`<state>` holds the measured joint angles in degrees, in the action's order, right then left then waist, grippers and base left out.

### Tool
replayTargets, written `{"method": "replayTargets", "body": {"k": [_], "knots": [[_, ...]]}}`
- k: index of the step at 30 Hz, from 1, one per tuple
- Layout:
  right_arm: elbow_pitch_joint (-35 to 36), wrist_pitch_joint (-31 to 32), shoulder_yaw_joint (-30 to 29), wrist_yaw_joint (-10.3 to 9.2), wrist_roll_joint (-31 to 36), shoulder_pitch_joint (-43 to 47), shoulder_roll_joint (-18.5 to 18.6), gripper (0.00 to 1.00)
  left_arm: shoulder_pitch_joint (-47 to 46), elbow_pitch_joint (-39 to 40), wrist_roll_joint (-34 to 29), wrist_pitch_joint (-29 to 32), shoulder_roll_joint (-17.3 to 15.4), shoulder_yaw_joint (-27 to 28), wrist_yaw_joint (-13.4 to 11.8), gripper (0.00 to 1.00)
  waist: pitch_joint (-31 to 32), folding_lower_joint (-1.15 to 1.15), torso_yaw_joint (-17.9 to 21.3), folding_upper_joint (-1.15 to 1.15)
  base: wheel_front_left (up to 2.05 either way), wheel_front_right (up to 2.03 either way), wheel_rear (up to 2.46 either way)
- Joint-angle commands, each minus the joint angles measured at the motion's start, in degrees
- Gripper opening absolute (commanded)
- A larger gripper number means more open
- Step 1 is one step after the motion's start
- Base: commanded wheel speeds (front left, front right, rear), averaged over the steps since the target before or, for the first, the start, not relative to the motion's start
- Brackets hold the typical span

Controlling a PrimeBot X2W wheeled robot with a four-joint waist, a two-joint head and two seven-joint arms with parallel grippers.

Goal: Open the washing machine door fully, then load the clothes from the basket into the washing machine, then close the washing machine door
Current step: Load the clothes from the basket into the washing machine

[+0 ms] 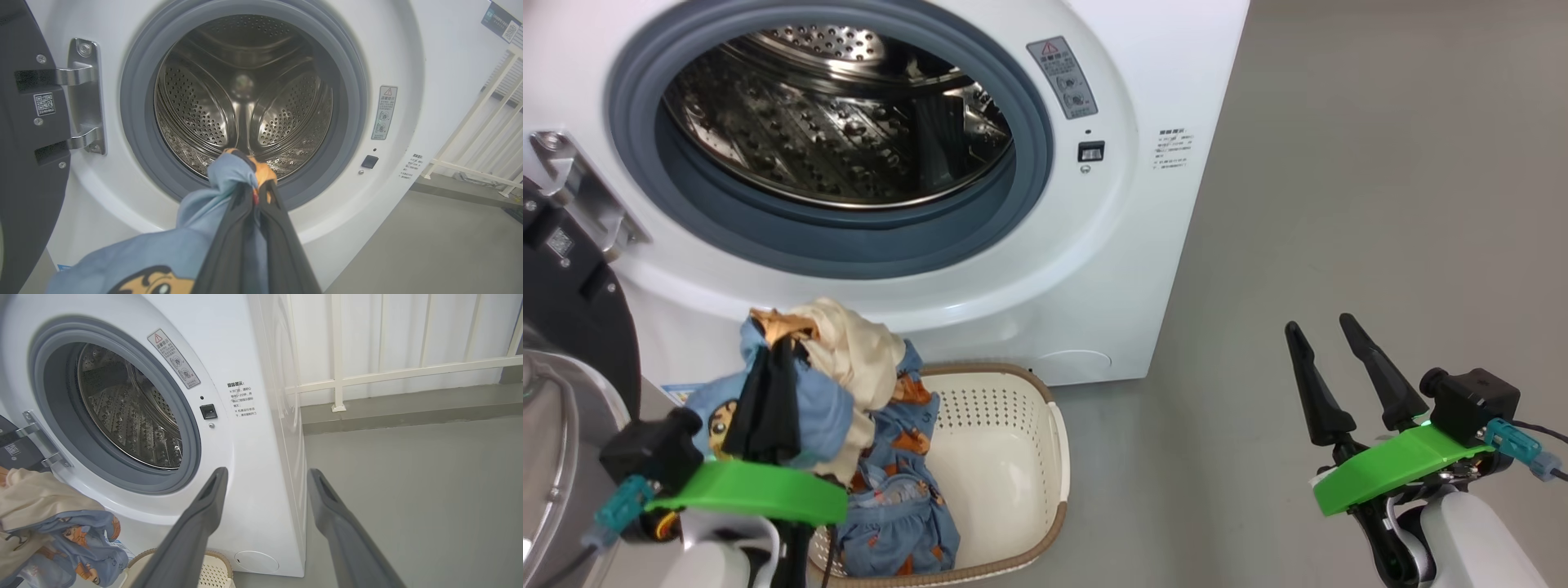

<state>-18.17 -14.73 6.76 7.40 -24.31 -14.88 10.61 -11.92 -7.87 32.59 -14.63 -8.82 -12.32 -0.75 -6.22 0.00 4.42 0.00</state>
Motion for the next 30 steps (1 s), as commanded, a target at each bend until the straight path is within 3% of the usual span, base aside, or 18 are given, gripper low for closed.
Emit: {"method": "replayTargets", "body": {"k": [1,15,26,30], "knots": [[1.5,-0.3,1.5,0.09,-0.1,-0.2,0.4,1.00,-3.2,1.8,-0.7,-0.4,-0.9,2.4,0.1,0.00,-0.5,0.00,0.2,0.00,0.00,0.00,0.00],[2.7,-0.3,3.4,0.09,0.1,-3.7,-0.6,1.00,-23.4,-4.0,-4.1,-0.4,-1.4,2.4,2.7,0.00,-8.8,0.00,3.7,0.00,0.00,0.00,0.00],[4.4,-0.3,4.4,0.09,0.3,-8.2,-3.5,1.00,-43.0,-28.5,-5.8,-0.4,-3.9,3.6,4.9,0.00,-21.5,0.00,9.6,0.00,0.00,0.00,0.00],[4.8,-0.3,4.5,0.09,0.4,-9.1,-4.2,1.00,-48.3,-33.8,-6.2,-0.4,-4.7,4.1,5.4,0.00,-25.0,0.00,11.2,0.00,0.00,0.00,0.00]]}}
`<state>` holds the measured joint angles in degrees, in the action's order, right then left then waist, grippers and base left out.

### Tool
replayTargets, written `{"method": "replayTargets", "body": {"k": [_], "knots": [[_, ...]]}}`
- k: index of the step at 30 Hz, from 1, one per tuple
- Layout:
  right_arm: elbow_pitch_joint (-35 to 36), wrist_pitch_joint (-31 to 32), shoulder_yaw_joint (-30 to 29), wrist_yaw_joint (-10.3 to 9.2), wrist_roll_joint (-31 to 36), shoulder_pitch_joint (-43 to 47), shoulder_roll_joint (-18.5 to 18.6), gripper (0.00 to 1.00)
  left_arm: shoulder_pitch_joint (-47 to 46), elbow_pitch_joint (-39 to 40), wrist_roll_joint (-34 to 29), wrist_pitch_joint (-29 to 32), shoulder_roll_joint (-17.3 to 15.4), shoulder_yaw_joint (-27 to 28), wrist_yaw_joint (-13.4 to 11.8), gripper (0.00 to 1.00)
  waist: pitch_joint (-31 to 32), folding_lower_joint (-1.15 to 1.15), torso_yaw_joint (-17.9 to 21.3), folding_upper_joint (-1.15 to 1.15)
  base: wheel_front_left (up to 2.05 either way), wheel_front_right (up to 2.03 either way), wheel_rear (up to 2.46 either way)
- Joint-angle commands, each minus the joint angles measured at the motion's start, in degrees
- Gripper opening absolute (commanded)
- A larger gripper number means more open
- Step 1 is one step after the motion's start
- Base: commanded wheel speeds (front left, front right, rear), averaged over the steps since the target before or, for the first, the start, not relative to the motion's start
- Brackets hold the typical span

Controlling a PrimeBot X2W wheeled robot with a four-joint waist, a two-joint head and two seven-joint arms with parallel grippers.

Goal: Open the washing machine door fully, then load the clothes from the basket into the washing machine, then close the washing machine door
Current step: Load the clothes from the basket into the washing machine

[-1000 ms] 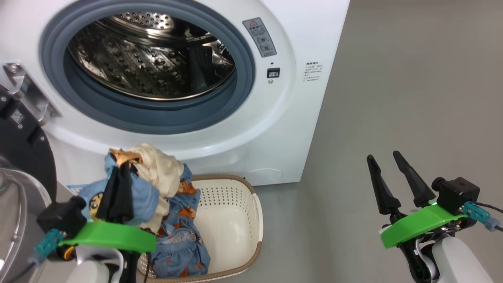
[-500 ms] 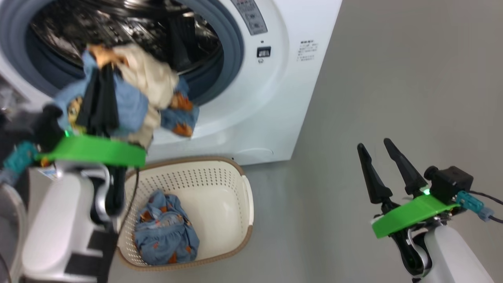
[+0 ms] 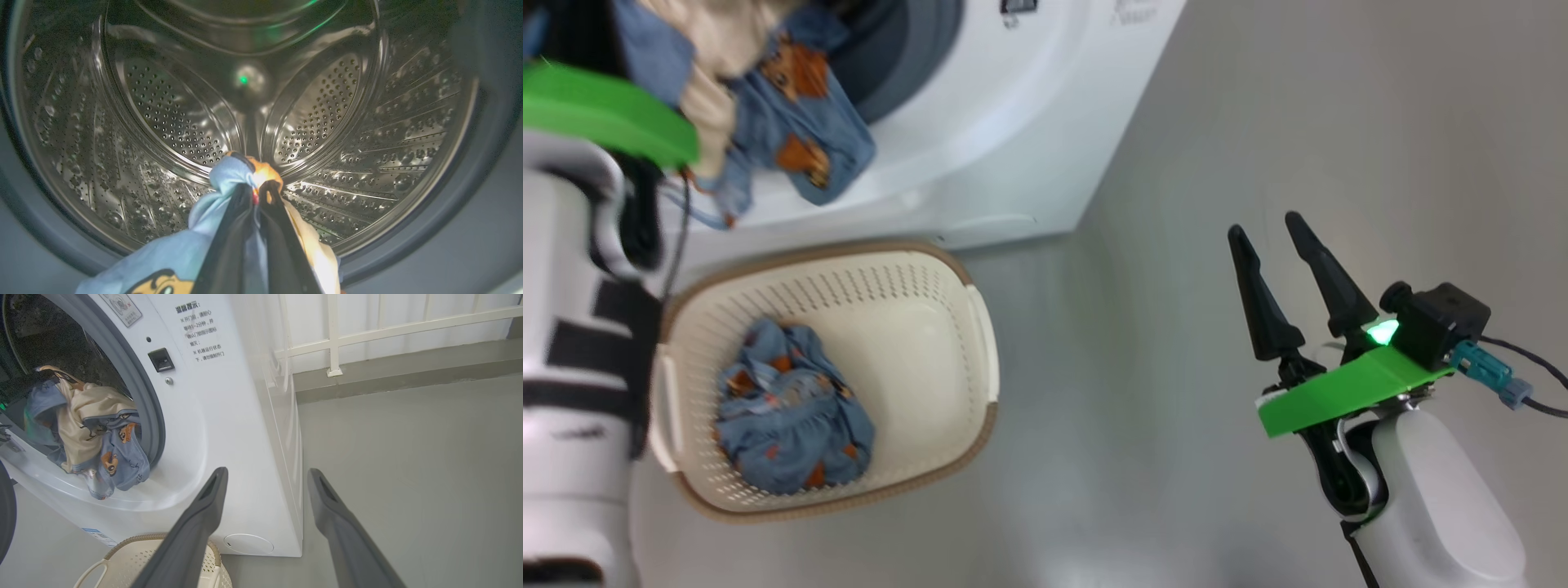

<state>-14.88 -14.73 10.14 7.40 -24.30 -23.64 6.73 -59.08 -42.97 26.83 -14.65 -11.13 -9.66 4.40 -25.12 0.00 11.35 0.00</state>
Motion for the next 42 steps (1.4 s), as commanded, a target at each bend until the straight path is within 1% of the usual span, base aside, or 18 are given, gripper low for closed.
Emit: {"method": "replayTargets", "body": {"k": [1,7,10,12,14,16,19,21,22,23,29,31,36,42], "knots": [[1.6,-0.3,1.1,0.09,0.4,-0.7,-0.6,1.00,-2.8,-0.1,-0.6,-0.3,-2.7,1.5,0.4,0.00,-7.2,0.00,4.9,0.00,0.00,0.00,0.00],[2.2,-0.3,1.9,0.09,0.2,-2.1,-2.1,1.00,-11.4,-7.4,-2.2,-0.3,-4.6,2.0,0.7,0.00,-12.0,0.00,8.5,0.00,0.00,0.00,0.00],[2.4,-0.3,2.0,0.09,0.1,-2.4,-2.6,1.00,-15.0,-9.4,-3.7,-0.3,-5.5,1.6,0.5,0.00,-13.7,0.00,9.9,0.00,0.00,0.00,0.00],[2.5,-0.3,2.1,0.09,0.1,-2.5,-2.9,1.00,-17.2,-9.1,-4.7,-0.3,-5.8,1.6,0.5,0.00,-14.6,0.00,10.5,0.00,0.00,0.00,0.00],[2.7,-0.3,2.1,0.09,0.0,-2.6,-3.1,1.00,-19.1,-6.0,-5.7,-0.3,-6.1,2.7,-0.1,0.00,-15.3,0.00,10.9,0.00,0.00,0.00,0.00],[2.8,-0.3,1.9,0.09,0.0,-2.7,-3.3,1.00,-20.1,-0.5,-6.8,-0.3,-6.1,4.9,-0.6,0.00,-15.9,0.00,11.1,0.00,0.00,0.00,0.00],[2.7,-0.3,1.8,0.09,0.1,-2.8,-3.5,1.00,-19.2,6.8,-8.3,-0.3,-5.2,8.9,-0.9,0.00,-16.1,0.00,11.1,0.00,0.00,0.00,0.00],[2.6,-0.3,1.9,0.09,0.2,-3.1,-3.6,1.00,-17.7,9.1,-9.2,-0.3,-4.0,11.0,-0.6,0.00,-15.8,0.00,10.8,0.00,0.00,0.00,0.00],[2.4,-0.3,2.0,0.09,0.2,-3.2,-3.6,1.00,-16.9,8.1,-9.4,-0.3,-3.5,11.7,-0.6,0.29,-15.6,0.00,10.6,0.00,0.00,0.00,0.00],[2.3,-0.3,2.1,0.09,0.3,-3.2,-3.6,1.00,-16.3,6.3,-9.6,-0.3,-3.0,11.9,-0.5,1.00,-15.2,0.00,10.4,0.00,0.00,0.00,0.00],[1.6,-0.3,2.5,0.09,0.5,-3.1,-3.7,1.00,-15.4,-4.6,-11.6,-0.3,-1.9,10.6,0.2,1.00,-13.3,0.00,9.1,0.00,0.00,0.00,0.00],[1.5,-0.3,2.6,0.09,0.6,-3.2,-3.7,1.00,-15.6,-6.8,-12.0,-0.3,-1.7,10.2,0.4,1.00,-12.7,0.00,8.8,0.00,0.00,0.00,0.00],[1.1,-0.3,2.5,0.09,0.6,-3.2,-3.7,1.00,-14.4,-9.2,-12.5,-0.3,-1.1,10.1,0.9,1.00,-10.7,0.00,7.8,0.00,0.00,0.00,0.00],[0.7,-0.3,2.3,0.09,0.5,-3.1,-3.4,1.00,-11.2,-9.8,-13.4,-0.3,-0.5,9.6,1.6,1.00,-7.6,0.00,6.4,0.00,0.00,0.00,0.00]]}}
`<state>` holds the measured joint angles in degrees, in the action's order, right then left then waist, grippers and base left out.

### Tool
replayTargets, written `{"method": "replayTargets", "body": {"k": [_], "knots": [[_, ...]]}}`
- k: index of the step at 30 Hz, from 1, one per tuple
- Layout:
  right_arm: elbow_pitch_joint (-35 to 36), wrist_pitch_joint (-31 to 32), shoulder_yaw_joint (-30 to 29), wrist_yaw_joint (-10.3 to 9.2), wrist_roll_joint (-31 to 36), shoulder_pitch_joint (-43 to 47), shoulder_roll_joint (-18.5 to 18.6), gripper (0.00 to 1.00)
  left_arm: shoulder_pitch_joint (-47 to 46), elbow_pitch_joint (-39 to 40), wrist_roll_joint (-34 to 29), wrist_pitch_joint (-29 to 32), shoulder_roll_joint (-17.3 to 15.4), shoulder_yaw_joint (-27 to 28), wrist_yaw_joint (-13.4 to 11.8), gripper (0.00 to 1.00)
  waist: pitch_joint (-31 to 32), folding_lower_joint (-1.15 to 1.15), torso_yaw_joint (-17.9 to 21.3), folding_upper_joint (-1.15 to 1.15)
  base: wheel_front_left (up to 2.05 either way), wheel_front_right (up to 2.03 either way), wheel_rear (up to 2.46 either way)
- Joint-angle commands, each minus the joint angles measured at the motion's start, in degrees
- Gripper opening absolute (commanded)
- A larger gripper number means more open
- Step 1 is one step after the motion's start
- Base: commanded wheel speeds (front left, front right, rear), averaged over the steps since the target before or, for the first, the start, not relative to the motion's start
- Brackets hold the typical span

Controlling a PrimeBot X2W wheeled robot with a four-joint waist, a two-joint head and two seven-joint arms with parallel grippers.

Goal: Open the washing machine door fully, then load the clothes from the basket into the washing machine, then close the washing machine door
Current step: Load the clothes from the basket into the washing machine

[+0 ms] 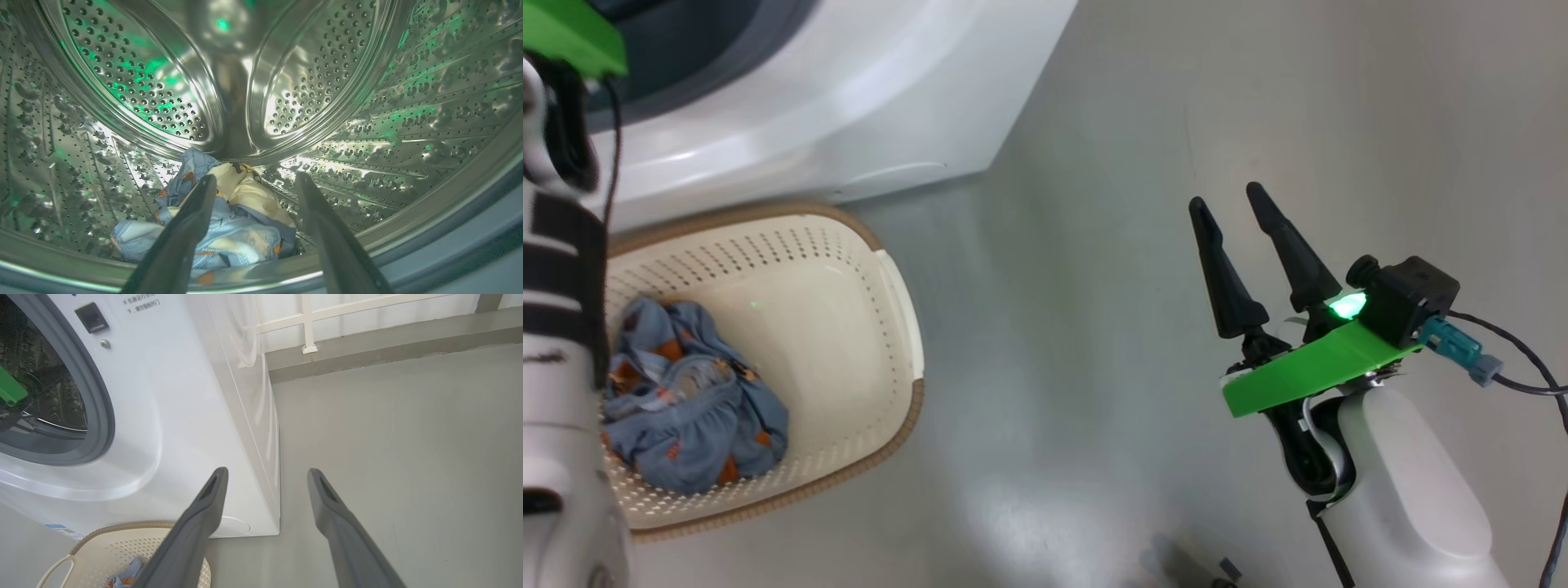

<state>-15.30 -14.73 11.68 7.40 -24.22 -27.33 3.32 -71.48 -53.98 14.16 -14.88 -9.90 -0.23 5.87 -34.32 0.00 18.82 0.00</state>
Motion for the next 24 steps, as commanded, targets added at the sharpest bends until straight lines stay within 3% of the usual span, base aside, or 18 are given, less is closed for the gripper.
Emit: {"method": "replayTargets", "body": {"k": [1,24], "knots": [[1.1,-0.3,0.7,0.09,0.4,0.6,0.0,1.00,1.2,1.2,-0.7,-0.1,-1.8,0.1,0.1,1.00,1.6,0.00,-1.1,0.00,0.00,0.00,0.00],[-0.9,-0.3,-1.2,0.09,0.4,5.5,4.3,1.00,29.8,16.5,0.5,-0.1,3.1,3.0,1.4,1.00,19.0,0.00,-11.3,0.00,0.00,0.00,0.00]]}}
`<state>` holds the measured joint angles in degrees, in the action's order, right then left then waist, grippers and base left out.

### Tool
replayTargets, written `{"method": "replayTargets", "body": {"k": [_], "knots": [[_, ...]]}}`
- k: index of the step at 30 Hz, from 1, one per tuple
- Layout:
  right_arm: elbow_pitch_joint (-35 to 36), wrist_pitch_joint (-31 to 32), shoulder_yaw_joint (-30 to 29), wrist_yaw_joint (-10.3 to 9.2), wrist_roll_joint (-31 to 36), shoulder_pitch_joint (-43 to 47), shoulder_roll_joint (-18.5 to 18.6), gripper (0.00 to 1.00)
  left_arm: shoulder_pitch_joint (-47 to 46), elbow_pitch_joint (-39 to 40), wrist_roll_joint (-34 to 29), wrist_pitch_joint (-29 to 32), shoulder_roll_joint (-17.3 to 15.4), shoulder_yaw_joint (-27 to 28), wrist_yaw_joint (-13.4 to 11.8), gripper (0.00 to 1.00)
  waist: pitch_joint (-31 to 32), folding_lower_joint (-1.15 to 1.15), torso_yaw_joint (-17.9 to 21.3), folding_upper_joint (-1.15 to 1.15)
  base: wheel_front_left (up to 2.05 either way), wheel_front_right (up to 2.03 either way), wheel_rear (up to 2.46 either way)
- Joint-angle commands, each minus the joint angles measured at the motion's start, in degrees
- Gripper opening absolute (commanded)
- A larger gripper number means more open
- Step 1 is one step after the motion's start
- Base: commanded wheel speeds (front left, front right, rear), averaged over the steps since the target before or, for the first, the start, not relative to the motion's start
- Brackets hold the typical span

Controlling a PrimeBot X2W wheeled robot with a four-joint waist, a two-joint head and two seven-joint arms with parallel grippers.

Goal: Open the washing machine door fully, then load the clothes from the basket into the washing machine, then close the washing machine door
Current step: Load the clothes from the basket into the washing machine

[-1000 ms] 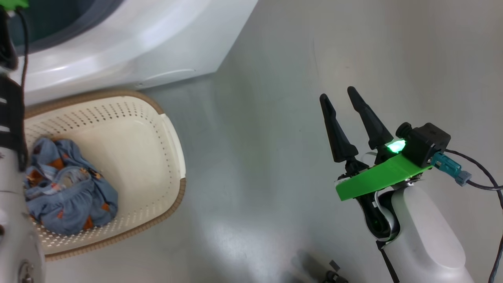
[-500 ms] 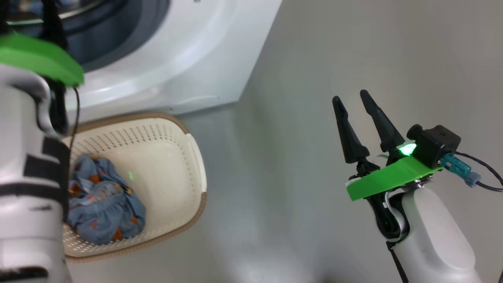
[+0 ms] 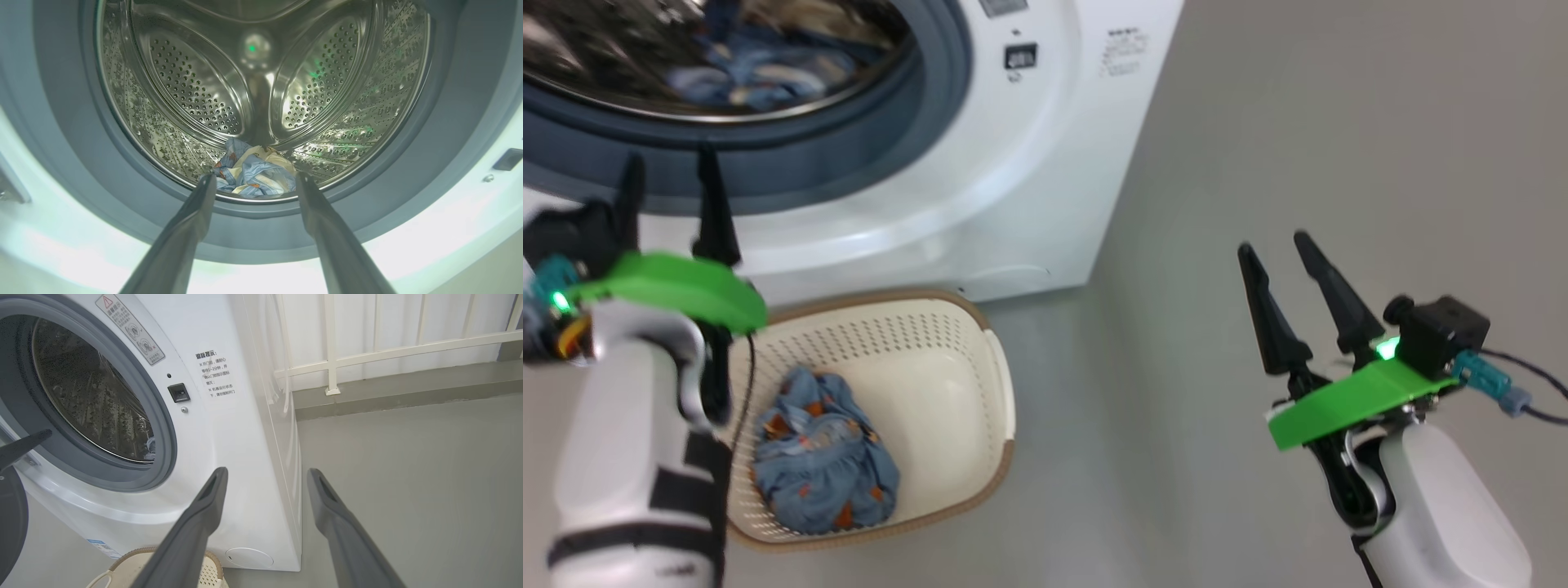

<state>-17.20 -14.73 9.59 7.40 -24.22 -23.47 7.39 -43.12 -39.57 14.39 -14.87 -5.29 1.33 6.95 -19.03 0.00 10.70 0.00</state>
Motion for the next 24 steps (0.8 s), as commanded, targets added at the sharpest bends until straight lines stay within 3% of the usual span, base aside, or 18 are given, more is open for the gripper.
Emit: {"method": "replayTargets", "body": {"k": [1,10,24], "knots": [[0.9,-0.3,0.9,0.09,0.4,1.9,0.4,1.00,2.7,3.0,0.4,-0.1,-1.3,1.6,0.3,1.00,4.3,0.00,-3.6,0.00,0.00,0.00,0.00],[0.4,-0.3,0.7,0.09,0.2,4.2,1.4,1.00,14.1,11.3,1.2,-0.1,-0.3,2.4,0.5,1.00,9.2,0.00,-6.2,0.00,0.00,0.00,0.00],[1.0,-0.3,0.1,0.09,0.2,7.4,2.4,1.00,28.4,23.0,1.4,-0.1,1.1,4.0,-0.3,1.00,13.4,0.00,-7.0,0.00,0.00,0.00,0.00]]}}
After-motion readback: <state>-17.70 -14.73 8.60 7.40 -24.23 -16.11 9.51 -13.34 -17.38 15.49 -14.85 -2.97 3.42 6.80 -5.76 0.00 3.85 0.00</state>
